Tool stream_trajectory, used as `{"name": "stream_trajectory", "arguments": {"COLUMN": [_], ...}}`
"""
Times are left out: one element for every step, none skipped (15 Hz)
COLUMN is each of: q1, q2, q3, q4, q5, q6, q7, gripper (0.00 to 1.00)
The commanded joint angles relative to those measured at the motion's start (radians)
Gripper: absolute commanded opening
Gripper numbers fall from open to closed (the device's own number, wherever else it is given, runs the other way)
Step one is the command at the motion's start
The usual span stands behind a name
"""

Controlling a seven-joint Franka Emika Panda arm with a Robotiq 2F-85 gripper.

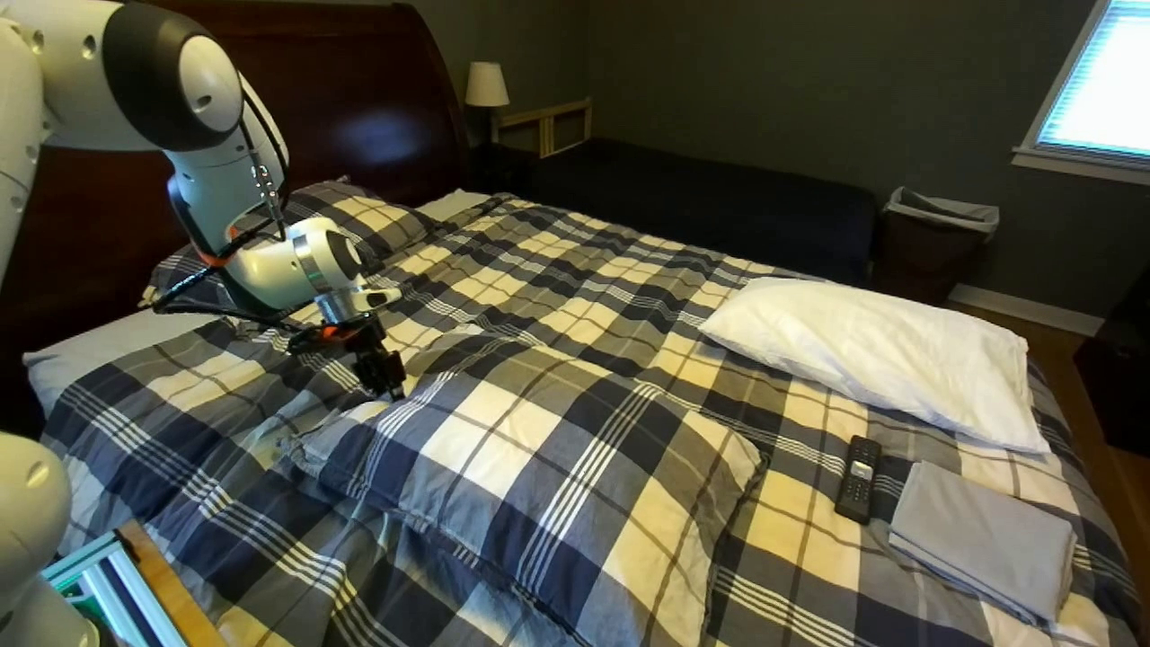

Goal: Flip over the checkered pillow at the front.

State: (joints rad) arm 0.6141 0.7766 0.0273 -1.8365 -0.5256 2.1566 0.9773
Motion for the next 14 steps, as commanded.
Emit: {"name": "stream_trajectory", "arguments": {"q1": [-0.046,-0.056,-0.071,-0.085,-0.102,-0.117,-0.129,-0.141,-0.156,-0.167,-0.172,-0.181,-0.192,-0.206], "q2": [-0.032,-0.044,-0.066,-0.088,-0.125,-0.153,-0.2,-0.235,-0.285,-0.322,-0.371,-0.406,-0.445,-0.478], "q3": [0.002,0.002,0.0,0.001,-0.001,-0.001,-0.009,-0.013,-0.02,-0.026,-0.041,-0.049,-0.057,-0.06], "q4": [-0.039,-0.049,-0.069,-0.089,-0.128,-0.155,-0.202,-0.233,-0.283,-0.314,-0.357,-0.38,-0.412,-0.43], "q5": [0.034,0.047,0.06,0.072,0.082,0.092,0.091,0.097,0.098,0.098,0.083,0.076,0.066,0.062], "q6": [0.094,0.116,0.149,0.175,0.216,0.247,0.285,0.311,0.35,0.371,0.386,0.389,0.392,0.389], "q7": [0.001,0.002,0.005,0.003,0.006,0.004,0.009,0.006,0.006,0.003,0.005,0.003,-0.001,-0.011], "gripper": [0.19,0.12,0.04,0.01,0.0,0.0,0.02,0.01,0.02,0.02,0.02,0.02,0.02,0.02]}}
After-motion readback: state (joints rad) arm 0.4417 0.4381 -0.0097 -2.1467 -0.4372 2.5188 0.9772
